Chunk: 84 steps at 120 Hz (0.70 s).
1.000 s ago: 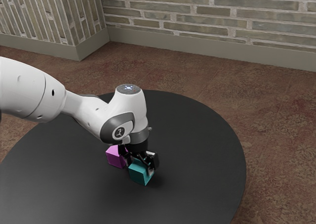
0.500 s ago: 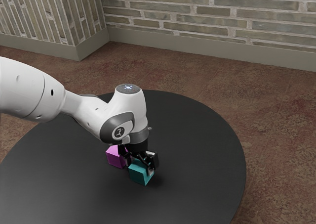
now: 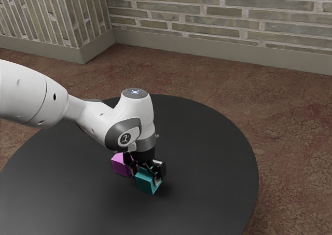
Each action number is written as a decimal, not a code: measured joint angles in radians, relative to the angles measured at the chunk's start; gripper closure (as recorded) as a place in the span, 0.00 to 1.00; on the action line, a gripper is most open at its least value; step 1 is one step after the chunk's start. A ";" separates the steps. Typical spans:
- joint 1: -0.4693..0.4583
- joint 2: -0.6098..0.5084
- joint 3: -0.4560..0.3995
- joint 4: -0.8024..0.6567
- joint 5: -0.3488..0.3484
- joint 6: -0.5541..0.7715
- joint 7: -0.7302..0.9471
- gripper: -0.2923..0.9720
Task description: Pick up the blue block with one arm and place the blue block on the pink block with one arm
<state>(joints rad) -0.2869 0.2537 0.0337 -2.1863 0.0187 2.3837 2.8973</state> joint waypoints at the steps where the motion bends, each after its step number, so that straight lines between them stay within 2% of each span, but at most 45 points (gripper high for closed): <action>1: 0.000 0.000 0.000 0.000 0.000 0.000 0.000 0.25; 84: 0.000 0.008 0.000 0.002 -0.006 0.005 0.000 0.43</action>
<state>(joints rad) -0.2869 0.2615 0.0339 -2.1847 0.0128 2.3884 2.8973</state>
